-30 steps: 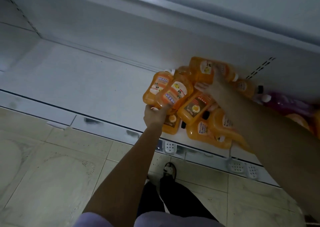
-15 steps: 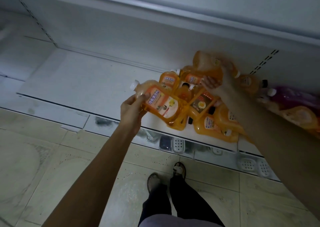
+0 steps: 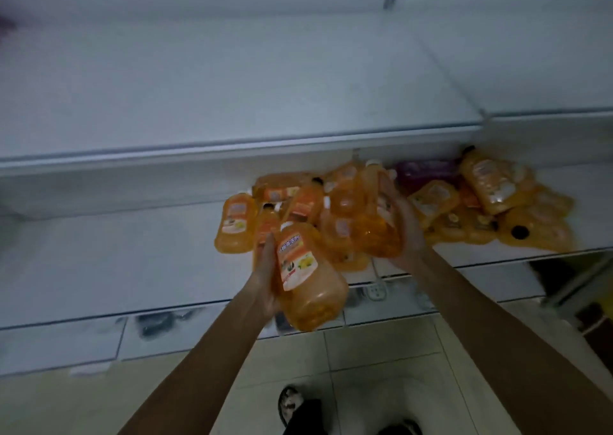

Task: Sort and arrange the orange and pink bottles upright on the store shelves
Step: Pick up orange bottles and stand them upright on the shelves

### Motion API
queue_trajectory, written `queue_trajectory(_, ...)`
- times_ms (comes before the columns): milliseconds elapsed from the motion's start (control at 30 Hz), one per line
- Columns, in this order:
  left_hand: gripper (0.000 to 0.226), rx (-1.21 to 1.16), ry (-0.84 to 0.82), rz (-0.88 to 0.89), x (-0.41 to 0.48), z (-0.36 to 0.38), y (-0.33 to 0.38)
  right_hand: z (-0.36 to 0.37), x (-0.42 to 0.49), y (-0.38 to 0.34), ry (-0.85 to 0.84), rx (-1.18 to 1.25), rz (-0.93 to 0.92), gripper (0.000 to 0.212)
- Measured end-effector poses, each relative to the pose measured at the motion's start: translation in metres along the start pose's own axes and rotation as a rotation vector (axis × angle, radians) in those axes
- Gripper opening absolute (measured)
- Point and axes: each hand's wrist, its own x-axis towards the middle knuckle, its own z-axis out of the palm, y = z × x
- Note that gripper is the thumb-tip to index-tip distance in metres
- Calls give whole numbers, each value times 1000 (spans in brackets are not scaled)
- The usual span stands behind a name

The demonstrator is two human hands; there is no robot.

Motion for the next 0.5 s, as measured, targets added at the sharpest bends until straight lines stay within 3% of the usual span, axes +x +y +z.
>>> queue_trajectory(67,43,82,-26,18,-8,35,-8,-30,-23,-12,-20,67,-53,56)
queue_trajectory(167,24,212,-106,36,-13,92,-27,-94,-68,-38,146,57,-113,85)
queue_trajectory(233,21,290,-152,5,-9,127,-48,-137,-98,-55,190,72,-161,91)
queue_trajectory(367,22,353,-244,-54,-8,202,-110,-216,-168,-94,333,112,-240,61)
queue_trajectory(500,22,522,-347,-75,-11,289,-171,-292,-235,-129,539,35,-319,53)
